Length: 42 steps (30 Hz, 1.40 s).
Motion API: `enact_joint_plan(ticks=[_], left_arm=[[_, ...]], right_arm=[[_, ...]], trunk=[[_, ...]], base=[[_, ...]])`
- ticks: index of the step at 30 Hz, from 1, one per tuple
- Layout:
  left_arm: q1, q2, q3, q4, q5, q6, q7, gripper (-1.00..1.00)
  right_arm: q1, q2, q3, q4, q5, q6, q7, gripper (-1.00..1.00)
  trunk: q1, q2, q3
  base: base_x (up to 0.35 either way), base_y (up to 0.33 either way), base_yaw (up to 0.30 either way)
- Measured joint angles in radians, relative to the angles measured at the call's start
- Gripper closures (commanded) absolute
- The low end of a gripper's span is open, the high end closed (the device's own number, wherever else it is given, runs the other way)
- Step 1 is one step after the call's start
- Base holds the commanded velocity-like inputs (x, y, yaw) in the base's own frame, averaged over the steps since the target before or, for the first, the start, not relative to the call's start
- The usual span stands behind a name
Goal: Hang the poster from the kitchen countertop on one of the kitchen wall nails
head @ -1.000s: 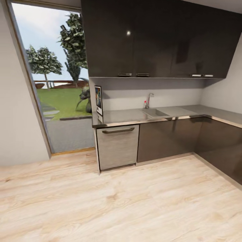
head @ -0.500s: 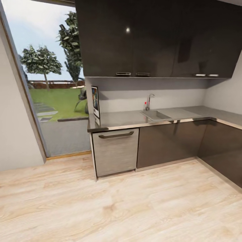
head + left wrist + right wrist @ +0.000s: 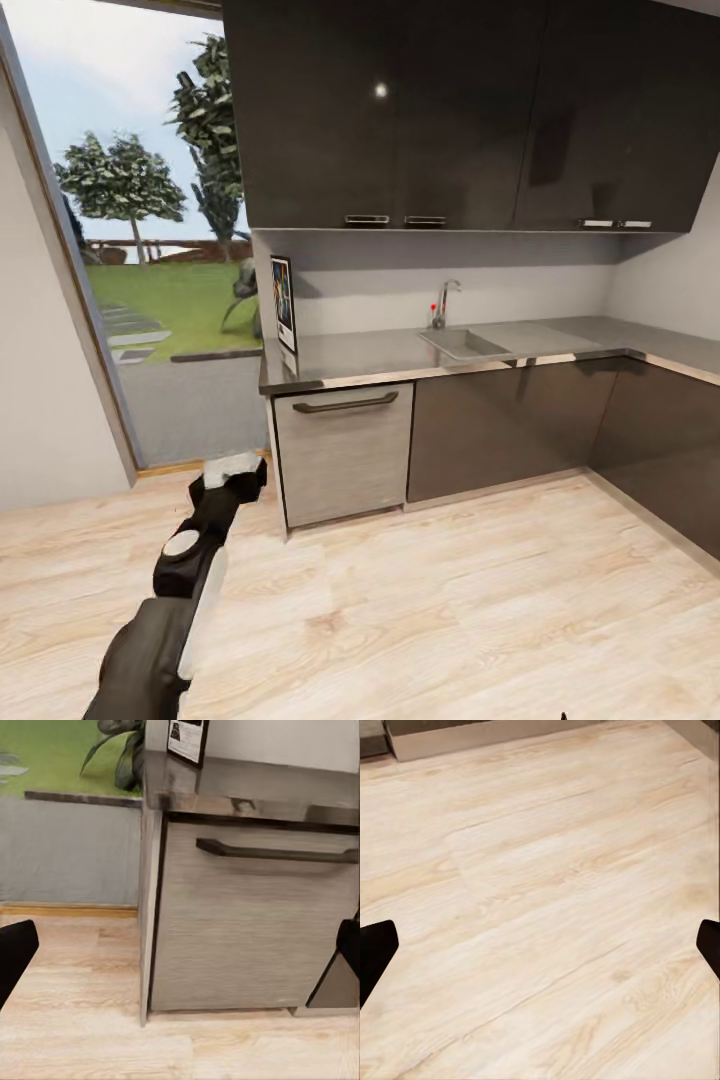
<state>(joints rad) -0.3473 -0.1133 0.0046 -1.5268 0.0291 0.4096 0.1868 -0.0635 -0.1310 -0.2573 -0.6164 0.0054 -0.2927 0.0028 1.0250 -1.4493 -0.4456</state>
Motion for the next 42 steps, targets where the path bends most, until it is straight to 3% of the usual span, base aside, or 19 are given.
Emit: enact_joint_plan(ticks=[1, 3, 4, 5, 6, 8, 11, 15, 17, 42], left_arm=[[-0.083, -0.017, -0.001, 0.025, 0.001, 0.056, 0.026, -1.0], [-0.181, -0.03, -0.001, 0.076, 0.001, 0.095, 0.045, -1.0], [-0.267, -0.04, -0.001, 0.155, 0.001, 0.118, 0.057, -1.0], [-0.316, -0.044, -0.002, 0.199, 0.0, 0.126, 0.062, -1.0], [-0.397, -0.05, -0.002, 0.31, 0.001, 0.128, 0.068, -1.0], [-0.498, -0.057, -0.002, 0.465, 0.0, 0.102, 0.074, -1.0], [-0.576, -0.061, -0.001, 0.611, -0.002, 0.006, 0.078, -1.0], [-0.62, -0.059, 0.003, 0.708, -0.002, -0.091, 0.08, -1.0], [-0.625, -0.058, 0.005, 0.718, -0.001, -0.103, 0.08, -1.0], [-0.629, -0.055, 0.011, 0.727, -0.001, -0.114, 0.081, -1.0]], right_arm=[[0.0, -0.003, -0.014, -0.007, 0.0, -0.001, 0.0, -1.0], [0.001, -0.004, -0.023, -0.012, 0.001, -0.002, 0.001, -1.0], [0.001, -0.006, -0.03, -0.016, 0.001, -0.003, 0.001, -1.0], [0.001, -0.007, -0.033, -0.018, 0.001, -0.005, 0.001, -1.0], [0.001, -0.012, -0.046, -0.022, 0.0, -0.029, 0.001, -1.0], [0.001, -0.021, -0.075, -0.025, 0.0, -0.075, 0.001, -1.0], [0.002, -0.026, -0.124, -0.027, 0.0, -0.115, 0.002, -1.0], [0.002, -0.029, -0.165, -0.028, 0.0, -0.139, 0.004, -1.0], [0.001, -0.029, -0.17, -0.028, 0.0, -0.142, 0.004, -1.0], [0.001, -0.027, -0.174, -0.027, 0.003, -0.143, 0.003, -1.0]], trunk=[[0.0, 0.0, 0.0], [0.0, 0.0, 0.0], [0.0, 0.0, 0.0], [0.0, 0.0, 0.0], [0.0, 0.0, 0.0], [0.0, 0.0, 0.0], [0.0, 0.0, 0.0], [0.0, 0.0, 0.0], [0.0, 0.0, 0.0], [-0.001, 0.0, 0.0]], base=[[0.0, 0.0, 0.0], [0.0, 0.0, 0.0], [0.0, 0.0, 0.0], [0.0, 0.0, 0.0], [0.0, 0.0, 0.0], [0.0, 0.0, 0.0], [0.0, 0.0, 0.0], [0.003, 0.0, 0.0], [0.113, -0.01, 0.0], [0.3, -0.141, 0.0]])
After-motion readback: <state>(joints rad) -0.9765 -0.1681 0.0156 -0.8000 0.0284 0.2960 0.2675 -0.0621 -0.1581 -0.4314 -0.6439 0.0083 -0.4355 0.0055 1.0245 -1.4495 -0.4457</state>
